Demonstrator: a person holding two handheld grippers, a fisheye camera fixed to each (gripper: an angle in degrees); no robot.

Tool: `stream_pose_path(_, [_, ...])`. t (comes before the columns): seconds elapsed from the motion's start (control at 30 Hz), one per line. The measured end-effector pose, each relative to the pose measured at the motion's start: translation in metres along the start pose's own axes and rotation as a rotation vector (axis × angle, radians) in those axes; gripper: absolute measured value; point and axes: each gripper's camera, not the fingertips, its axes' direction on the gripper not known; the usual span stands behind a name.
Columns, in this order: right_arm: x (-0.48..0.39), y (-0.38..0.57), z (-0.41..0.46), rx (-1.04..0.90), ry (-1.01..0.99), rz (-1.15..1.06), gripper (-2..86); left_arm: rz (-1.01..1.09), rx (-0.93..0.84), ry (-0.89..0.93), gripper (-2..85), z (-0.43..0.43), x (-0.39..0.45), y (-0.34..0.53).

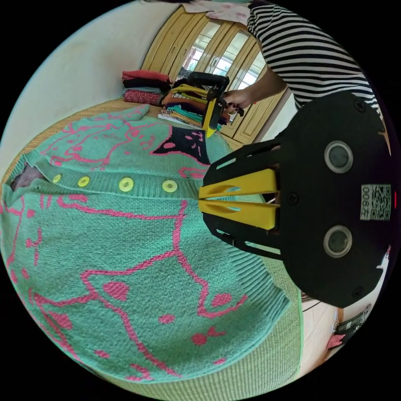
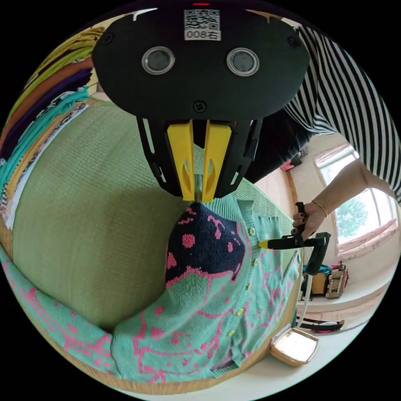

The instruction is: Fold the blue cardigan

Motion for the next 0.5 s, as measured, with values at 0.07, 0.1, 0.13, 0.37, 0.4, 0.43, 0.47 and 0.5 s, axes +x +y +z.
stream_pose_path(0.07, [0.017,-0.004,0.022,-0.096,-0.02,0.078,1.1,-0.019,-0.005,-0.003,0.5,0.013,-0.003,-0.001])
stream_pose_path(0.1, [0.019,-0.003,0.025,-0.098,-0.01,0.086,0.9,-0.016,0.0,-0.006,0.5,0.015,-0.002,-0.001])
stream_pose_path(0.13, [0.022,-0.001,0.025,-0.105,-0.003,0.096,0.7,-0.017,0.004,-0.009,0.5,0.017,-0.001,0.001])
stream_pose_path(0.37, [0.032,-0.012,-0.034,0.022,0.08,0.075,-0.2,-0.03,0.078,-0.071,0.8,0.017,0.008,0.012])
stream_pose_path(0.4, [0.033,-0.015,-0.041,0.047,0.088,0.067,-0.2,-0.03,0.087,-0.067,0.9,0.017,0.009,0.012])
stream_pose_path(0.43, [0.033,-0.024,-0.054,0.092,0.105,0.049,-0.1,-0.027,0.092,-0.06,1.1,0.018,0.012,0.012])
stream_pose_path(0.47, [0.035,-0.034,-0.065,0.13,0.138,0.031,0.1,-0.026,0.108,-0.079,1.3,0.017,0.018,0.013])
stream_pose_path(0.5, [0.037,-0.04,-0.07,0.148,0.159,0.029,0.2,-0.021,0.123,-0.094,1.5,0.017,0.021,0.014])
